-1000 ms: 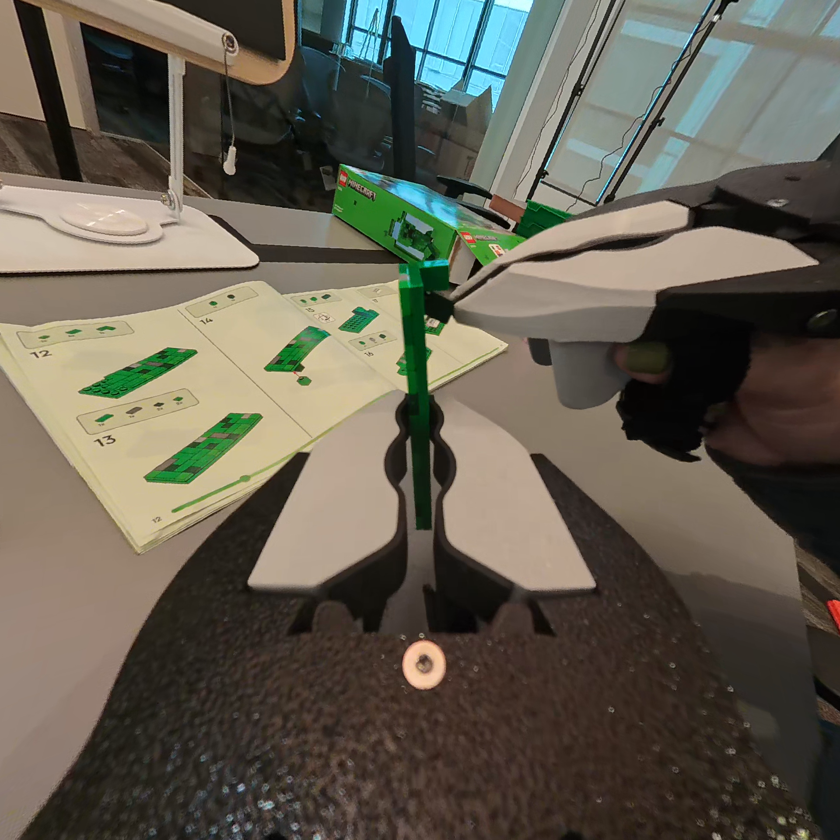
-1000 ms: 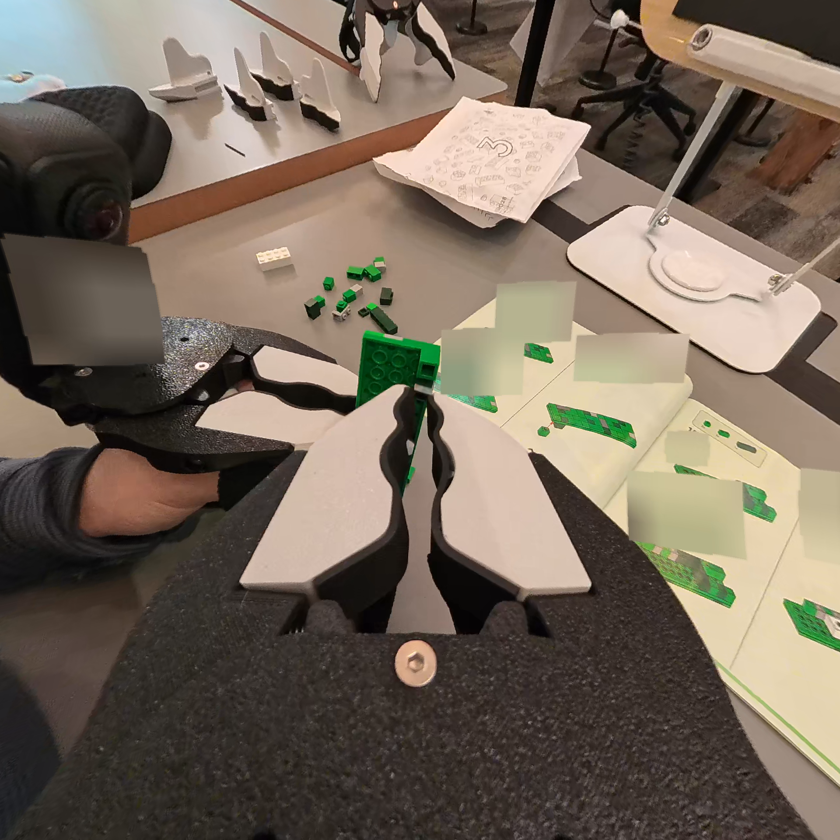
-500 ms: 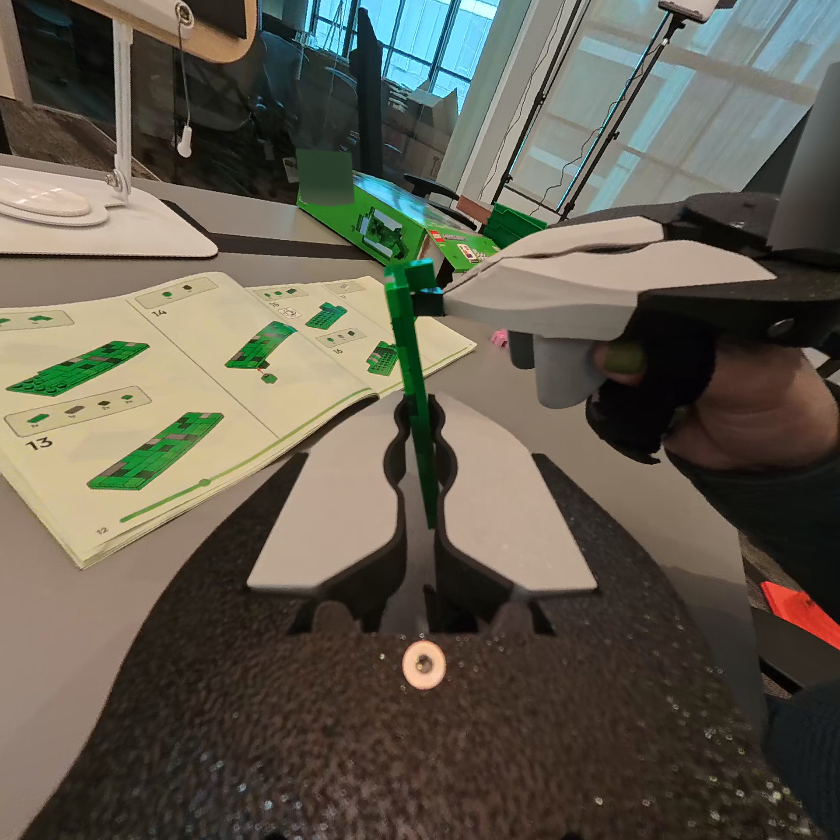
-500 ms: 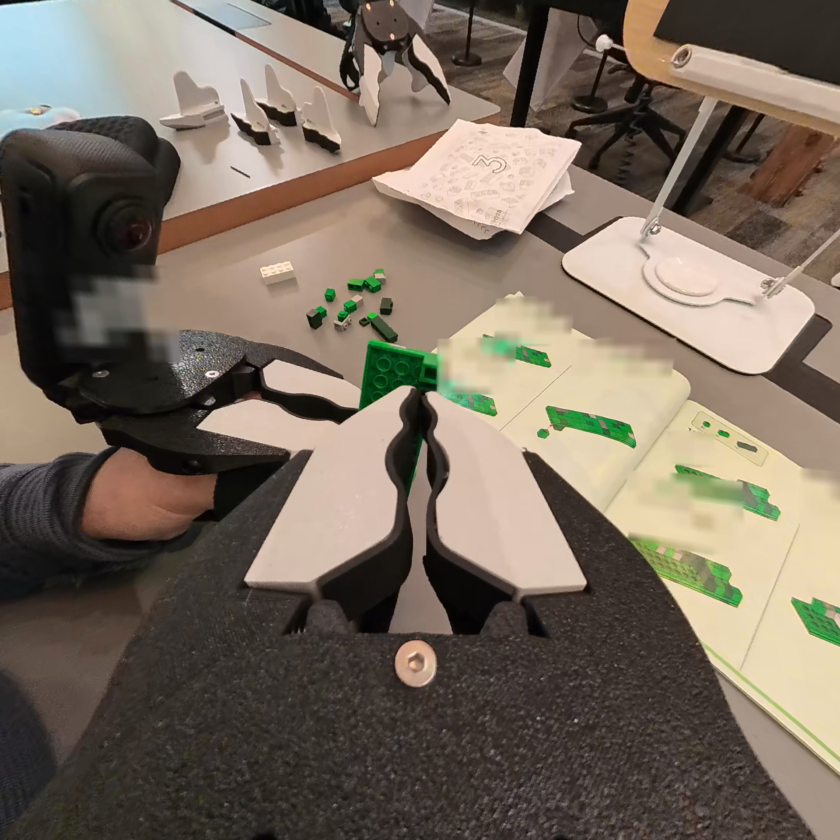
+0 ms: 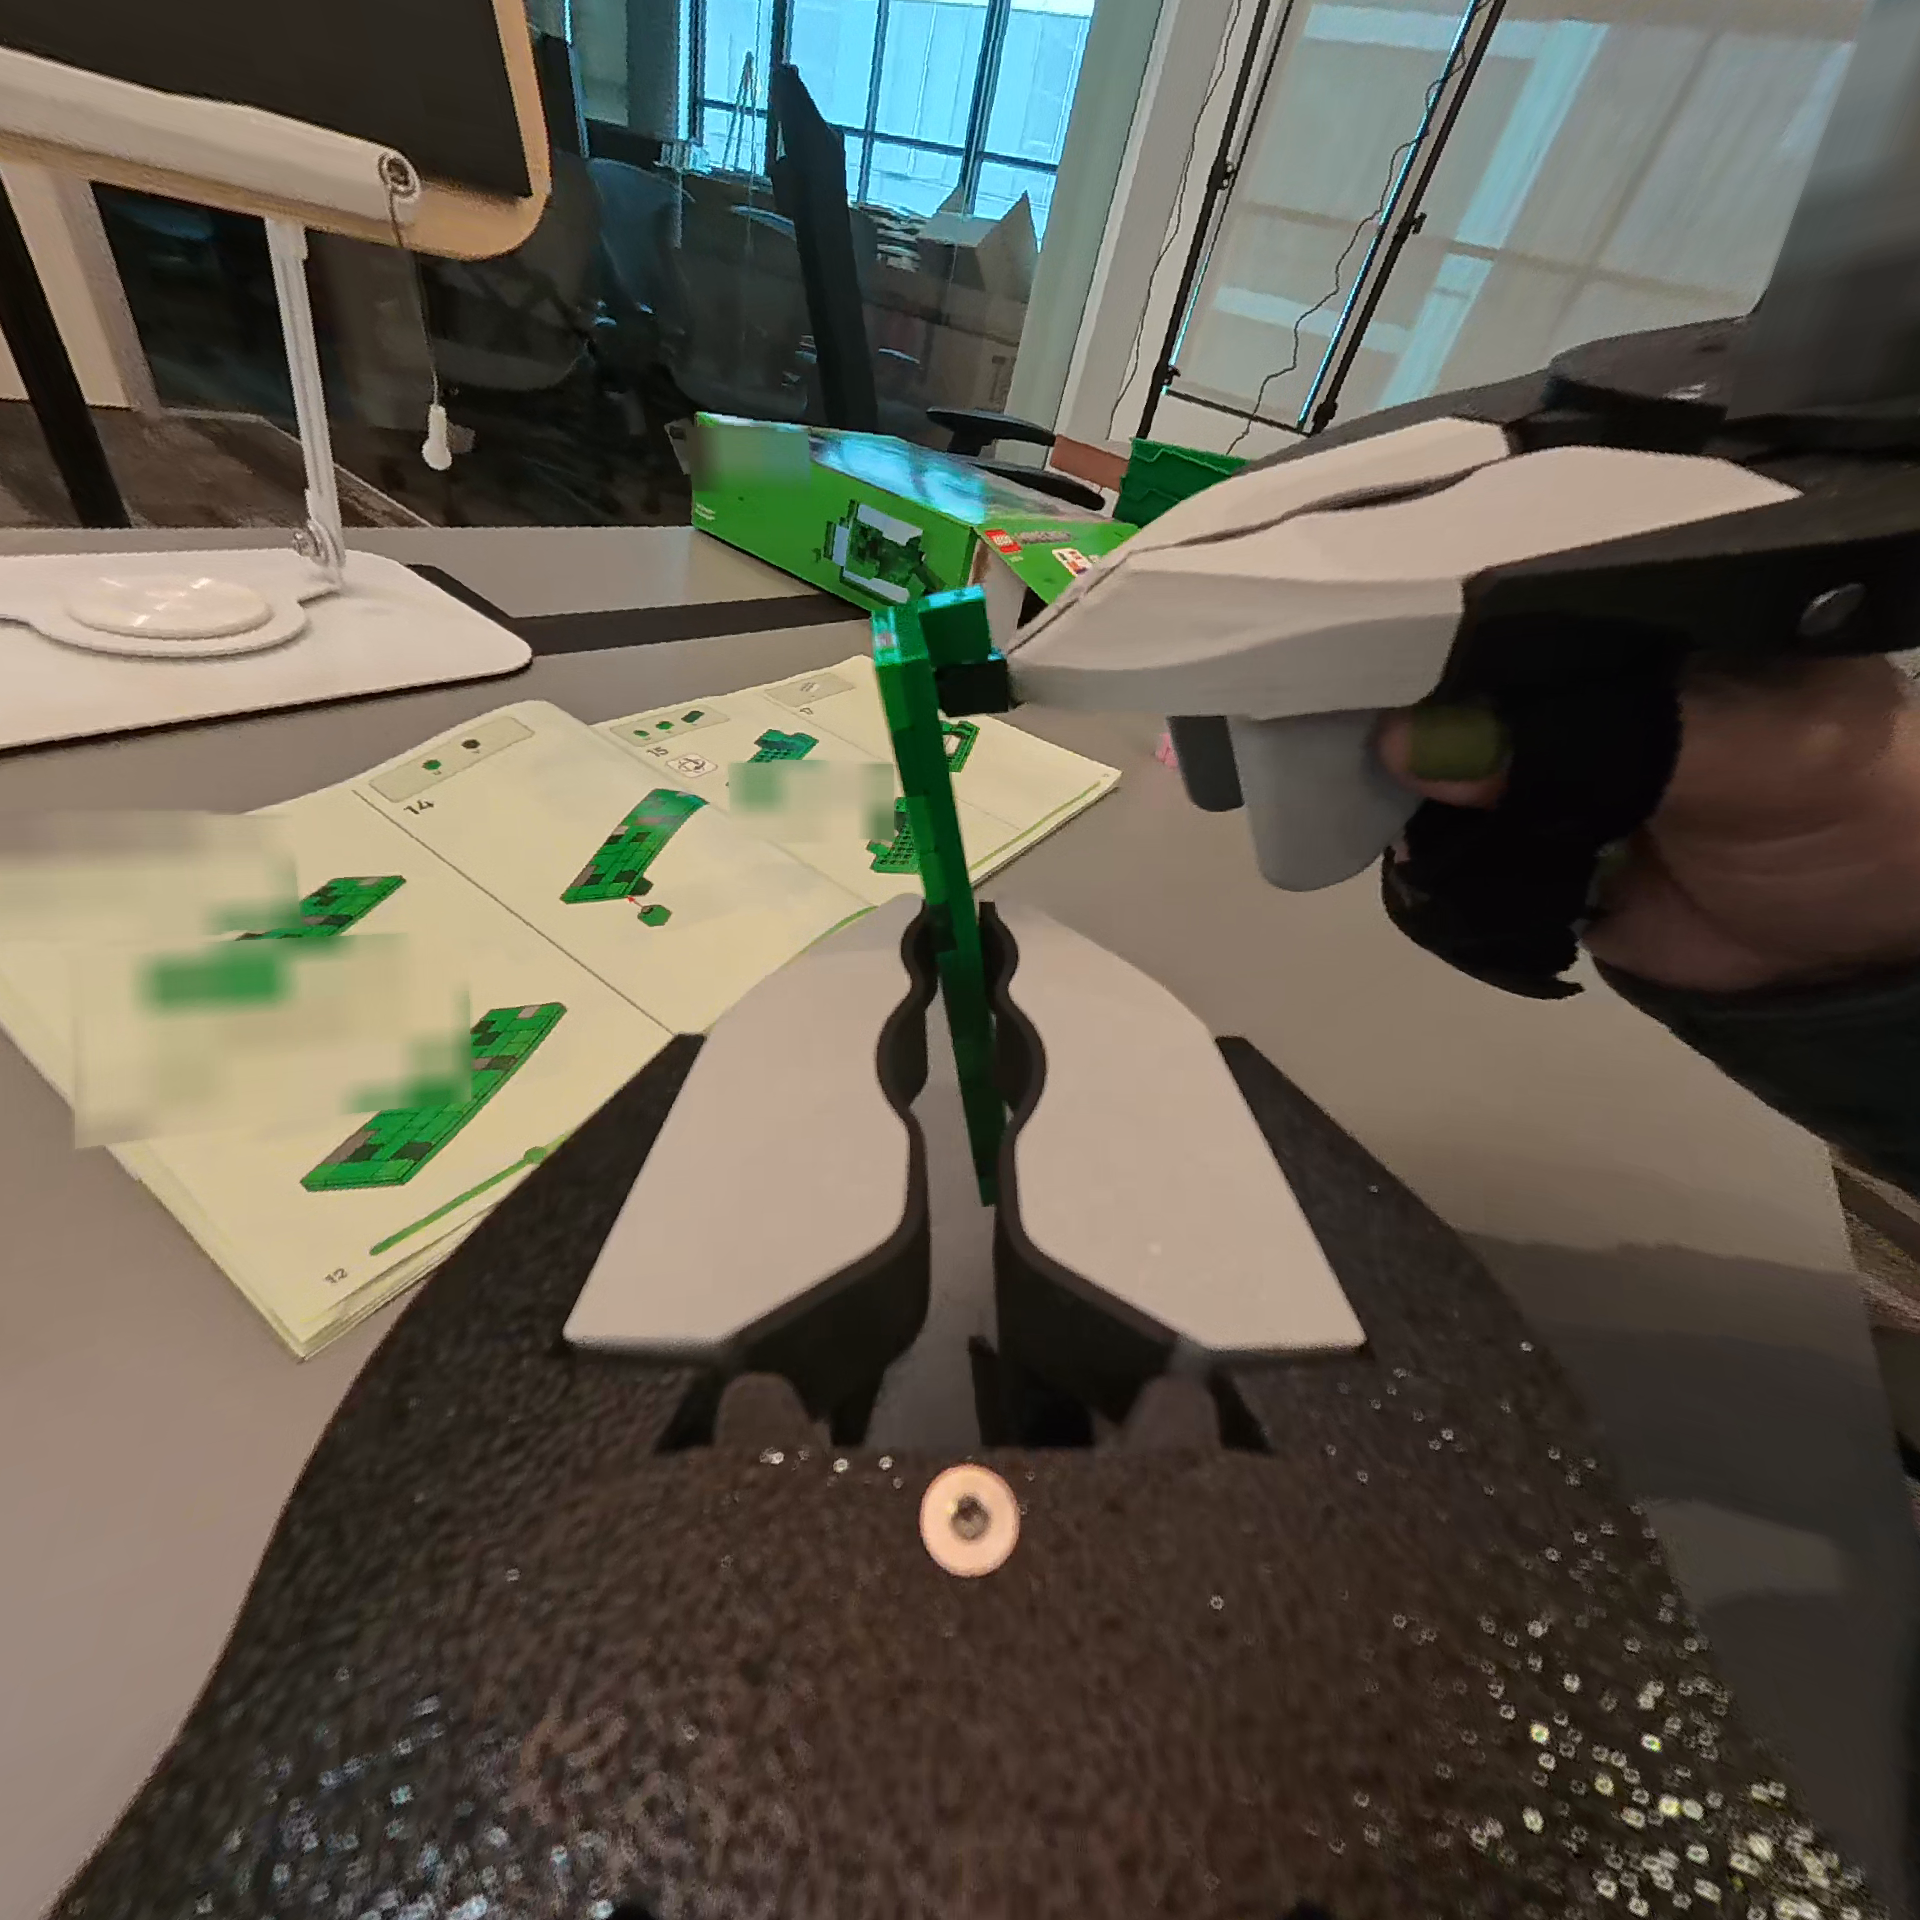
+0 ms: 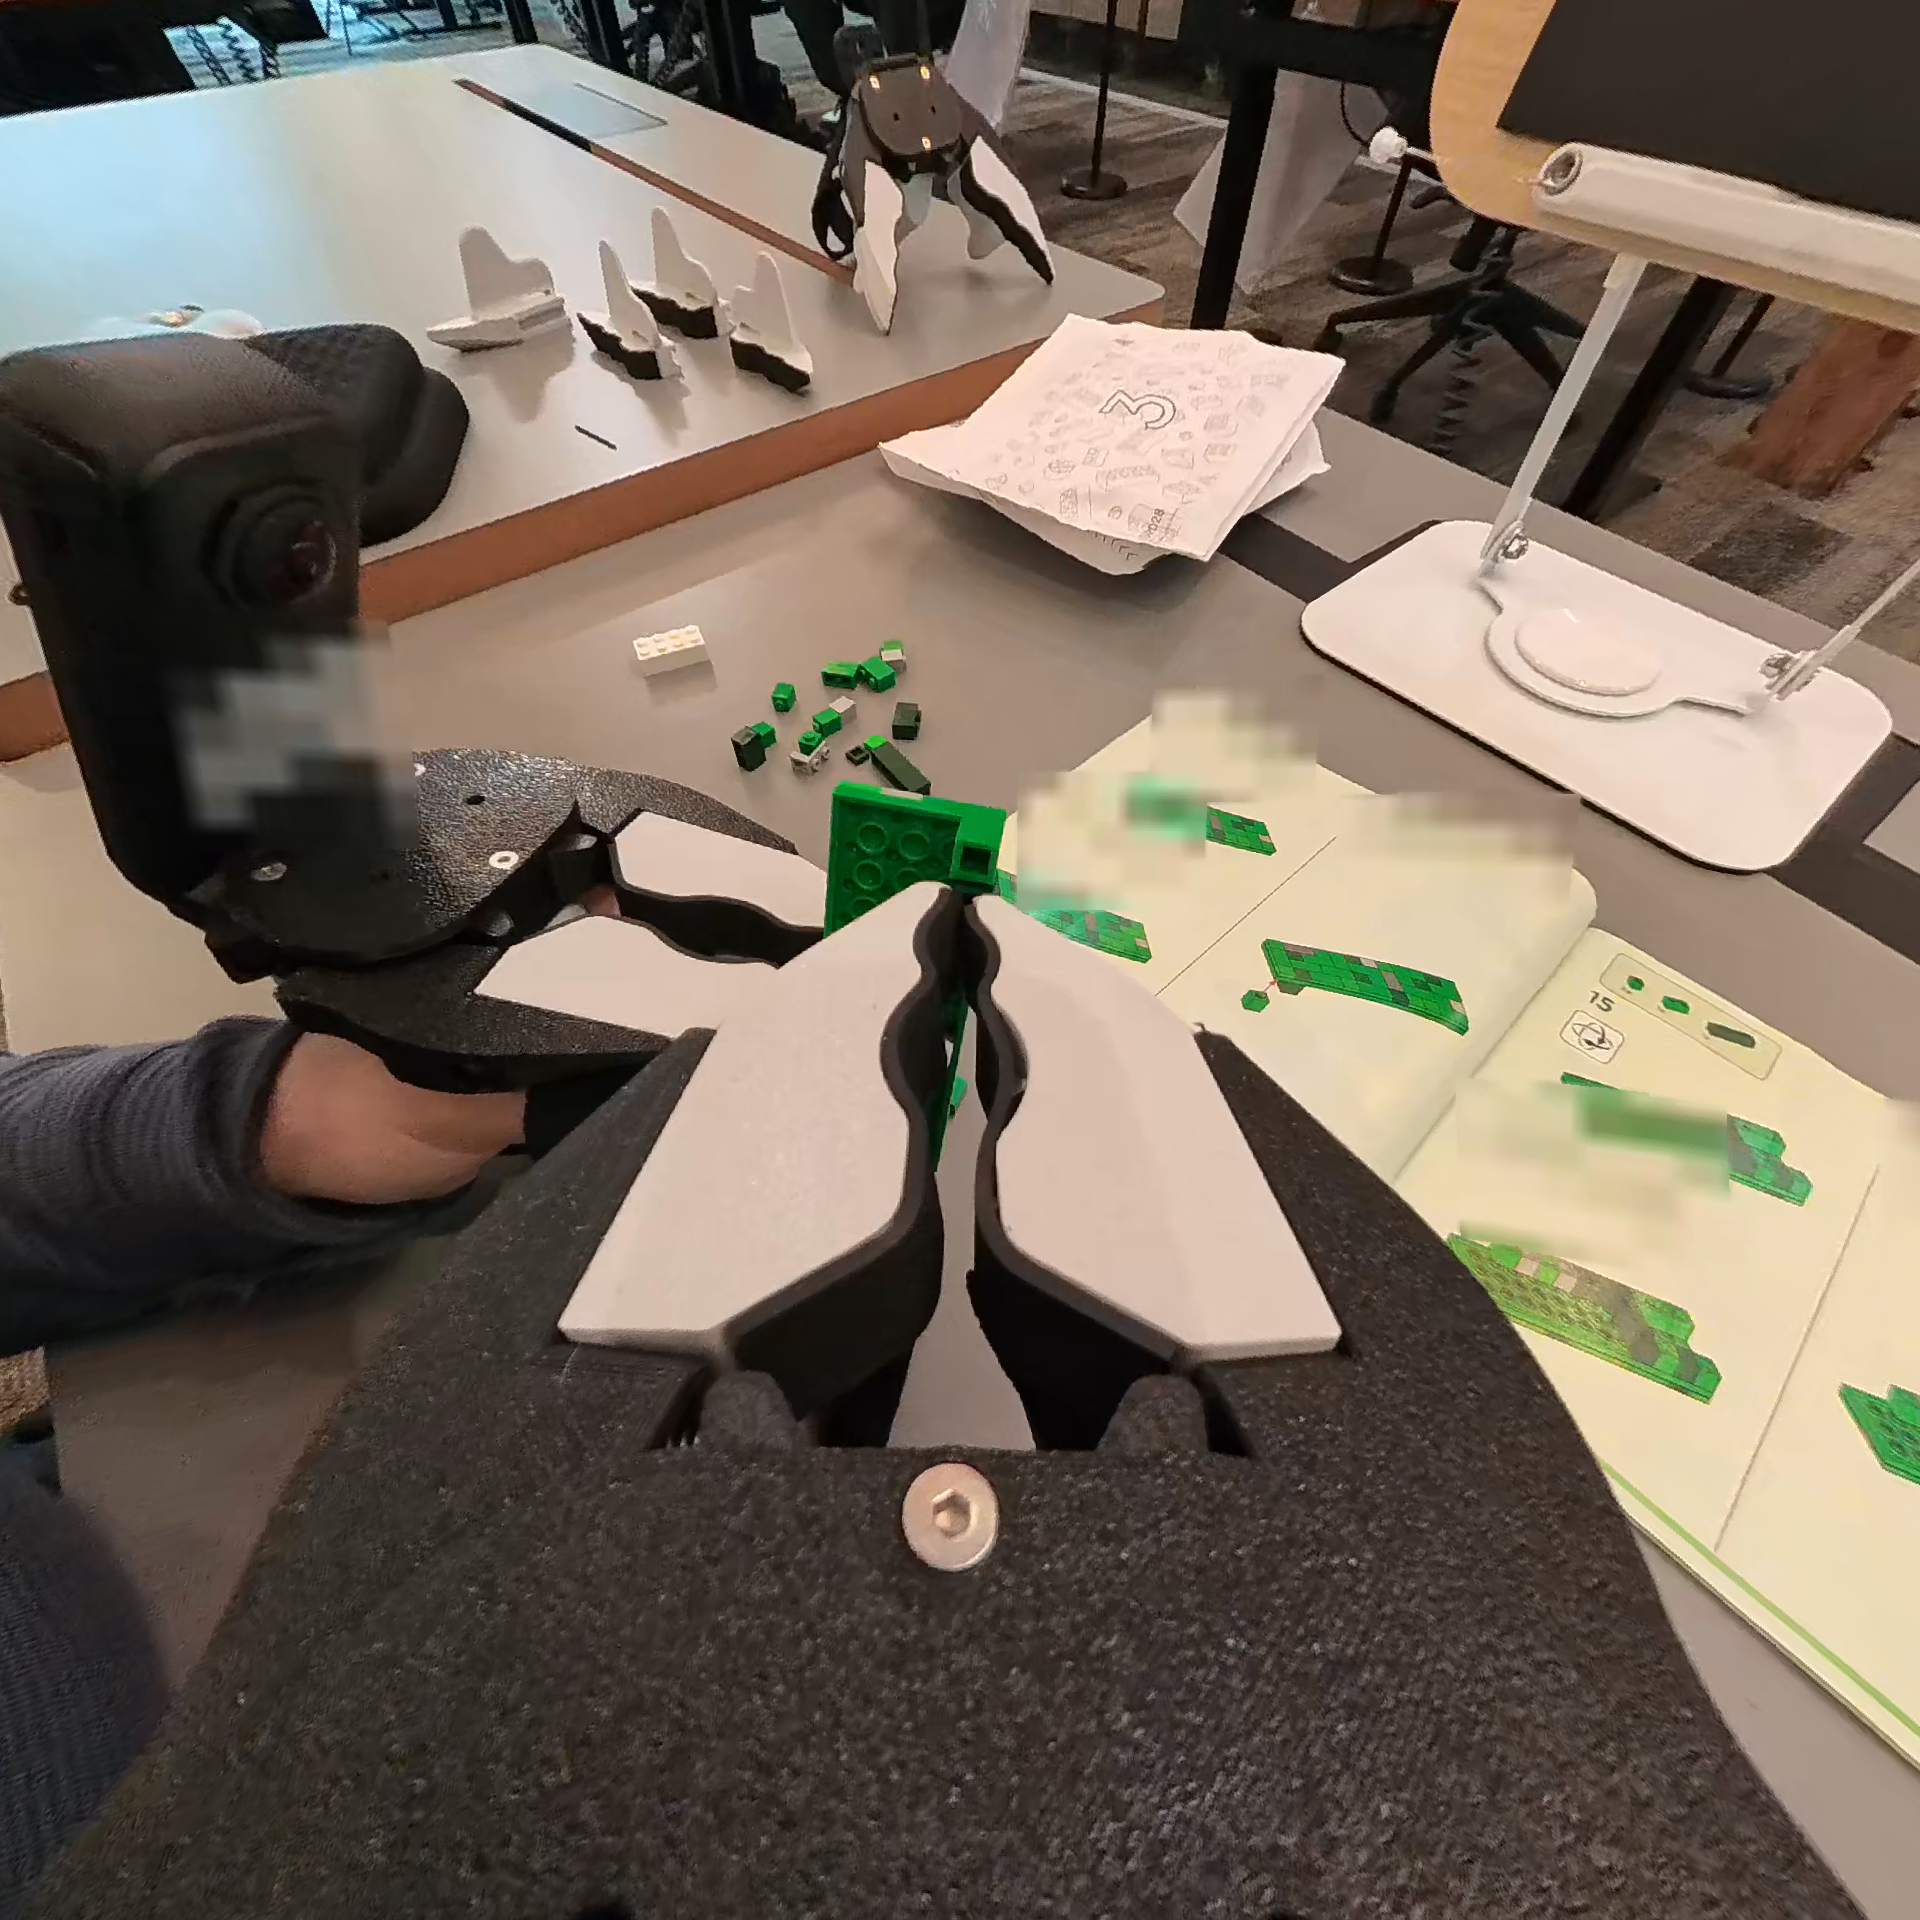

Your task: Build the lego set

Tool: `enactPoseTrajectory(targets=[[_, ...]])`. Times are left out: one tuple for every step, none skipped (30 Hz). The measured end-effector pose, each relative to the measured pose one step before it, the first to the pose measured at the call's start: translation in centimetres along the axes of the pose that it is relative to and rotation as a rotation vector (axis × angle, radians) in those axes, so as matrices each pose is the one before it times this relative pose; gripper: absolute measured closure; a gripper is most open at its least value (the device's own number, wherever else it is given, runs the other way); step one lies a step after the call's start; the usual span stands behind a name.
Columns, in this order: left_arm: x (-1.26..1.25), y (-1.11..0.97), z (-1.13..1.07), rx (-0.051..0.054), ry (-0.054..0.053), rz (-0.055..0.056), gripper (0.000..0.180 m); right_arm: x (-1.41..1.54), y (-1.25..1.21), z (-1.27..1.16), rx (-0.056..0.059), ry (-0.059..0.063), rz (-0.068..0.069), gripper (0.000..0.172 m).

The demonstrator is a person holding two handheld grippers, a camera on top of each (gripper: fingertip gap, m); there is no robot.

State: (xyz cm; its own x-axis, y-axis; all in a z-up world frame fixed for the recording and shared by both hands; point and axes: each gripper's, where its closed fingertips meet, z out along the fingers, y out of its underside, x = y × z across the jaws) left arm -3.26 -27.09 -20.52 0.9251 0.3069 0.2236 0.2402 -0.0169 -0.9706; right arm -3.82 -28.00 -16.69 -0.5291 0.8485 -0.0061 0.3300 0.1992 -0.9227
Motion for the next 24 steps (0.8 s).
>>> enactPoseTrajectory(targets=[[0.011,-0.009,-0.014,0.0011,0.0028,-0.0006,0.173,-0.016,-0.002,0.006,0.0032,-0.0034,0.0000,0.172],[0.055,-0.008,0.000,0.0021,0.0064,-0.0035,0.173,-0.018,-0.023,-0.012,0.0038,-0.0048,0.0015,0.172],[0.078,-0.048,-0.004,0.0048,0.0080,-0.0077,0.173,-0.040,-0.056,-0.051,0.0075,-0.0077,0.0031,0.172],[0.065,-0.066,-0.008,0.0052,0.0091,-0.0111,0.174,-0.033,-0.075,-0.059,0.0094,-0.0084,0.0056,0.172],[0.055,-0.049,0.004,0.0051,0.0105,-0.0134,0.174,-0.020,-0.060,-0.067,0.0091,-0.0071,0.0053,0.172],[0.089,-0.087,-0.020,0.0078,0.0144,-0.0171,0.174,-0.006,-0.134,-0.081,0.0145,-0.0046,0.0052,0.172],[0.153,-0.134,-0.019,0.0120,0.0198,-0.0208,0.174,-0.013,-0.188,-0.107,0.0182,-0.0023,0.0075,0.172],[0.147,-0.176,-0.046,0.0148,0.0195,-0.0203,0.174,0.050,-0.211,-0.107,0.0161,0.0037,0.0054,0.172],[0.165,-0.184,-0.047,0.0144,0.0188,-0.0141,0.175,0.102,-0.192,-0.107,0.0135,0.0095,-0.0061,0.172],[0.150,-0.145,-0.034,0.0103,0.0137,-0.0082,0.175,0.005,-0.165,-0.092,0.0096,0.0036,-0.0107,0.172],[0.075,-0.109,-0.018,0.0078,0.0059,-0.0062,0.175,-0.126,-0.072,-0.041,0.0024,-0.0038,-0.0085,0.172],[0.047,-0.053,-0.013,0.0047,0.0058,-0.0086,0.175,-0.068,-0.011,-0.003,-0.0006,-0.0005,-0.0058,0.172],[0.092,-0.027,-0.003,0.0027,0.0102,-0.0106,0.175,-0.016,-0.041,-0.023,0.0036,0.0025,-0.0061,0.172],[0.088,-0.072,-0.027,0.0049,0.0103,-0.0103,0.175,-0.039,-0.066,-0.044,0.0063,-0.0022,-0.0052,0.172],[0.084,-0.119,-0.029,0.0078,0.0094,-0.0099,0.175,-0.059,-0.057,-0.034,0.0042,-0.0040,-0.0013,0.172],[0.089,-0.106,-0.027,0.0071,0.0090,-0.0097,0.175,-0.052,-0.042,-0.033,0.0037,-0.0040,-0.0003,0.172],[0.090,-0.078,-0.015,0.0048,0.0079,-0.0092,0.175,-0.037,-0.034,-0.037,0.0049,-0.0022,-0.0027,0.172],[0.070,-0.064,-0.009,0.0044,0.0070,-0.0085,0.175,-0.030,-0.025,-0.028,0.0058,-0.0001,-0.0069,0.172],[0.068,-0.071,-0.003,0.0053,0.0068,-0.0104,0.175,-0.032,-0.048,-0.035,0.0079,0.0012,-0.0098,0.172],[0.061,-0.046,0.009,0.0039,0.0070,-0.0136,0.175,-0.006,0.015,-0.014,0.0034,0.0046,-0.0076,0.172],[0.032,0.004,0.009,0.0013,0.0062,-0.0134,0.175,0.000,0.033,-0.008,0.0017,0.0045,-0.0051,0.171],[0.026,0.021,0.014,-0.0004,0.0043,-0.0106,0.175,0.002,0.027,-0.005,0.0011,0.0064,-0.0044,0.171],[0.015,0.023,0.026,-0.0010,0.0017,-0.0068,0.175,0.064,0.043,-0.002,-0.0006,0.0118,-0.0067,0.171],[-0.009,0.030,0.030,-0.0011,-0.0022,-0.0029,0.175,0.010,0.023,-0.009,-0.0010,0.0105,-0.0127,0.171]])
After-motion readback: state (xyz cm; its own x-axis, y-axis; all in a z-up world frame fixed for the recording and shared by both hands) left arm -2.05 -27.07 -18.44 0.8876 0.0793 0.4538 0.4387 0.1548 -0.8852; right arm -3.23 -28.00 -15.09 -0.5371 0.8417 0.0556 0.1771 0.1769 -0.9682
